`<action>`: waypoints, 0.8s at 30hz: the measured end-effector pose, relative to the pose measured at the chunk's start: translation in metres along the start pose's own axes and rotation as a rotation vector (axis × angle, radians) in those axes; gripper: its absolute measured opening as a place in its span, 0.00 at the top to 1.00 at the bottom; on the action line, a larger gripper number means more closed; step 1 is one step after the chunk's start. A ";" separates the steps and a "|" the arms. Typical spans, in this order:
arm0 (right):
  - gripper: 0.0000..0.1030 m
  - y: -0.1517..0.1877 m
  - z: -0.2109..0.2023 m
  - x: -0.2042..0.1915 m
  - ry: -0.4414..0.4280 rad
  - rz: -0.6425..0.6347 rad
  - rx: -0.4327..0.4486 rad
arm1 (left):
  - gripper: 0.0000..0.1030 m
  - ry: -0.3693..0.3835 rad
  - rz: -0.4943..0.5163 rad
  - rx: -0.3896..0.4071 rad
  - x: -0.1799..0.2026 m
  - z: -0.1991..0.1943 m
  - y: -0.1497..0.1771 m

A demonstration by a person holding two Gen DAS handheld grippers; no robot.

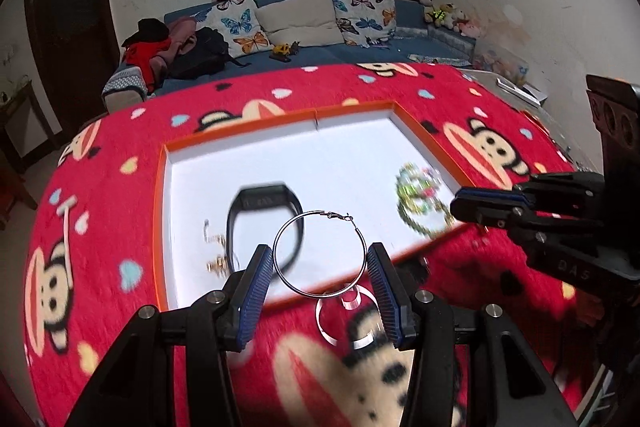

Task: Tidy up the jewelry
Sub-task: 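Carry the silver hoop in the left gripper and pearl stud in the right over the box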

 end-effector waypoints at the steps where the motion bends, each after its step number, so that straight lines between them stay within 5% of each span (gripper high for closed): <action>1: 0.90 -0.003 0.003 0.003 0.001 0.004 0.002 | 0.50 0.004 0.001 -0.002 -0.001 0.006 -0.007; 10: 0.90 -0.010 0.034 0.016 -0.011 0.023 -0.056 | 0.50 0.017 0.015 -0.022 0.004 0.064 -0.052; 24: 0.90 0.005 0.056 0.014 -0.047 0.046 -0.133 | 0.49 0.031 0.016 -0.079 0.009 0.119 -0.065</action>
Point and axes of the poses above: each gripper's, at about its wrist camera, not at the fingertips, and z roughly the way its jaws point, x to its right, y to its underside, the point moved 3 cm from there along z, roughly the way its jaws point, and after that the axes turned 9 degrees about -y, right-handed, at the moved point
